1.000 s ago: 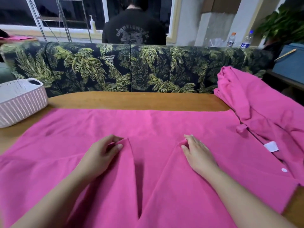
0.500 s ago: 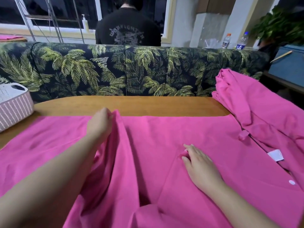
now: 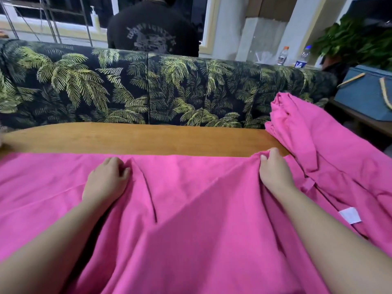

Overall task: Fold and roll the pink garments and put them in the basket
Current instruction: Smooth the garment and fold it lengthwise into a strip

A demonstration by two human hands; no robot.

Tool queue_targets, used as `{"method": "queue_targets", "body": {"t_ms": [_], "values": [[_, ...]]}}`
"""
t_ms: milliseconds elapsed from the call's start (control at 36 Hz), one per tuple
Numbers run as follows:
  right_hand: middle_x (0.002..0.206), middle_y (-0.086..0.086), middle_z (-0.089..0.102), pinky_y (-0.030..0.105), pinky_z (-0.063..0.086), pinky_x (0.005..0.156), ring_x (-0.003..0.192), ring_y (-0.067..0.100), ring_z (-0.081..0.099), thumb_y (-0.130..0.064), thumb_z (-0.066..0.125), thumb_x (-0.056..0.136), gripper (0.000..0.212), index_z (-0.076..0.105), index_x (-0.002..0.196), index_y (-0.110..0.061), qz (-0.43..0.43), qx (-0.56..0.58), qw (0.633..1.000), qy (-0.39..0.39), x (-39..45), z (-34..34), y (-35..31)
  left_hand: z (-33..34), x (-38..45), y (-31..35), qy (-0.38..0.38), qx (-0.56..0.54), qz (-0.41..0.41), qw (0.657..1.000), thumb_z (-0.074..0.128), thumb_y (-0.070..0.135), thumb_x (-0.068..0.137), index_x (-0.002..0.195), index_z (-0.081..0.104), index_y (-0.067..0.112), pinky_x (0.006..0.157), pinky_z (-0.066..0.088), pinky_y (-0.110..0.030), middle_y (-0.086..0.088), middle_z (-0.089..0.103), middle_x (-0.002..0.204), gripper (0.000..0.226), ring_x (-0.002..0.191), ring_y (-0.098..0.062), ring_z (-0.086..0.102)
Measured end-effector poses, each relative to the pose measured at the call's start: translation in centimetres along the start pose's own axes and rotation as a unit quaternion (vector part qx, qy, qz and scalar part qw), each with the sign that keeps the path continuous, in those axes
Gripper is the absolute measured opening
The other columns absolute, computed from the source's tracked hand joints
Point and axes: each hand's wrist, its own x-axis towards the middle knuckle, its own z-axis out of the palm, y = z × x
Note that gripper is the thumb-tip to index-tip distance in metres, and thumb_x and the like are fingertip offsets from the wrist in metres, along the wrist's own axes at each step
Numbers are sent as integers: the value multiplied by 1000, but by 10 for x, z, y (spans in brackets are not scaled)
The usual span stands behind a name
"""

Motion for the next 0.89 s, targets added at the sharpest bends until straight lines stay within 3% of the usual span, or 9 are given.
{"method": "queue_targets", "body": {"t_ms": [194, 250, 333, 417, 472, 583, 667, 778, 889], "values": [[119, 22, 56, 44, 41, 87, 110, 38, 53, -16, 46, 97, 24, 53, 113, 1, -7, -69, 997, -25, 3, 31, 36, -17, 2, -12, 48, -78, -12, 996, 41, 30, 100, 84, 42, 8, 63, 35, -40, -13, 51, 79, 28, 71, -32, 49], [117, 23, 56, 44, 41, 87, 109, 38, 53, -16, 46, 97, 24, 53, 112, 1, -10, -65, 998, -23, 5, 32, 37, -28, 7, -23, 59, -64, -29, 996, 43, 21, 100, 86, 42, 8, 63, 33, -39, -15, 49, 81, 20, 70, -31, 46], [116, 24, 56, 45, 41, 86, 107, 39, 53, -15, 46, 96, 22, 53, 109, 2, -17, -62, 998, -17, 7, 34, 40, -43, 14, -41, 50, 4, -47, 998, 50, -3, 86, 89, 53, 4, 70, 40, -44, -23, 51, 92, 8, 84, -41, 51], [116, 24, 55, 45, 42, 85, 107, 39, 53, -15, 46, 97, 23, 53, 109, 2, -17, -66, 997, -18, 7, 35, 40, -47, 13, -39, 22, 105, -33, 994, 62, 1, 79, 95, 66, 7, 82, 42, -46, -22, 57, 108, 18, 103, -42, 46], [117, 25, 55, 45, 42, 85, 107, 40, 54, -15, 46, 96, 23, 53, 110, 3, -16, -66, 998, -15, 7, 35, 40, -45, 11, -22, 17, 104, 7, 994, 63, 3, 78, 96, 70, 14, 85, 41, -45, -16, 60, 113, 22, 108, -40, 47], [116, 24, 56, 44, 42, 83, 106, 40, 54, -14, 46, 96, 22, 53, 109, 2, -19, -56, 998, -10, 6, 35, 41, -43, 2, 34, -62, 46, 108, 991, 54, 6, 83, 103, 70, 25, 95, 39, -35, -1, 64, 118, 31, 113, -27, 55], [117, 25, 56, 44, 42, 83, 107, 40, 53, -14, 43, 98, 24, 53, 111, 2, -18, -38, 999, 2, 6, 35, 41, -36, -18, 81, -151, 76, 183, 969, 42, 35, 90, 112, 64, 34, 97, 34, -29, 13, 62, 119, 30, 118, -16, 50], [113, 24, 59, 44, 41, 83, 105, 39, 55, -16, 40, 100, 25, 55, 110, 2, -7, 21, 999, 35, 6, 33, 40, -18, -46, 118, -270, -26, 206, 940, 57, 41, 92, 110, 60, 18, 85, 41, -25, 4, 61, 102, 29, 100, -15, 55], [109, 25, 62, 41, 39, 80, 102, 39, 57, -18, 43, 101, 25, 55, 108, 2, 26, 104, 992, 60, 1, 24, 38, -10, -54, 134, -300, -6, 198, 933, 59, 33, 93, 106, 58, 10, 72, 35, -27, 0, 54, 93, 26, 90, -19, 52]]}}
